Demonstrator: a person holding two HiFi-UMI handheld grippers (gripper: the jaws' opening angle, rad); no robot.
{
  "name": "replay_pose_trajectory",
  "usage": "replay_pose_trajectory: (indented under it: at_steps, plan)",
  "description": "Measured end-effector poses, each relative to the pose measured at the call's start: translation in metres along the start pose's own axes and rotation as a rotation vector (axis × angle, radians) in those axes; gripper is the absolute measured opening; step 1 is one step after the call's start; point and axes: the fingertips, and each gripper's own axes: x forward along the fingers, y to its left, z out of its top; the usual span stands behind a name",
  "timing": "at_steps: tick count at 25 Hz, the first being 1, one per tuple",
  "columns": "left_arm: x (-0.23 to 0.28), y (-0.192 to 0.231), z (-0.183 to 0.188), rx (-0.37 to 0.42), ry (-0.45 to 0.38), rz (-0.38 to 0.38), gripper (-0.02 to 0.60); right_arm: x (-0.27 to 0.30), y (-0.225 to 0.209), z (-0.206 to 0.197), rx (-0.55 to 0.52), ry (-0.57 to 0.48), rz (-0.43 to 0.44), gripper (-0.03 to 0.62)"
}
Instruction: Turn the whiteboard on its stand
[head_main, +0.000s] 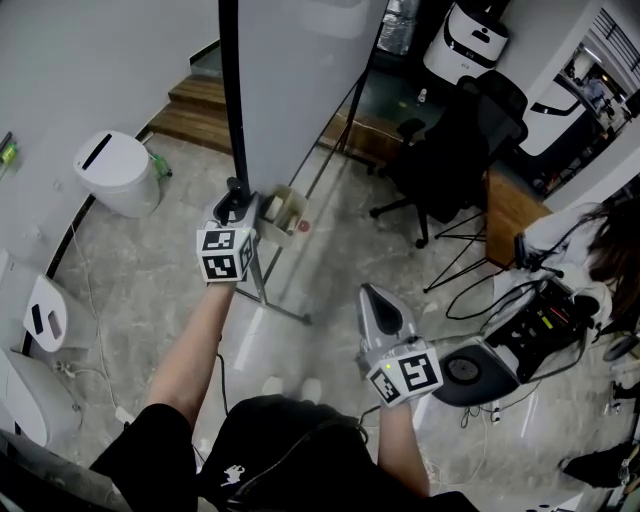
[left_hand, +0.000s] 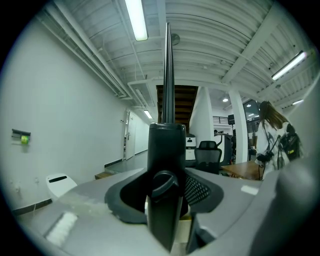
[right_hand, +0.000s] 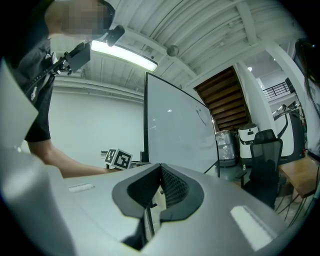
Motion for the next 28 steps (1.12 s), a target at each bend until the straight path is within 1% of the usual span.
replay_pose_trajectory:
  at_steps: [4,8,19,28]
  plan:
    - [-0.014,-0.003,-0.002,-0.006,-0.006,0.016,0.192,-0.004,0.003,0.0,-0.003,-0.004,0.009,0.009]
    - [-0.033,-0.007,-0.004,-0.006,-0.004,0.017,0.192,-0.009,-0.001,0.0,0.0,-0.006,0.007,0.009]
    - [-0.087,-0.015,-0.014,0.002,0.005,0.024,0.192,-0.005,0.016,-0.002,0.004,-0.013,0.069,0.009]
    - [-0.121,-0.014,-0.017,0.012,0.012,0.021,0.192,-0.005,0.028,0.0,0.009,-0.016,0.099,0.009]
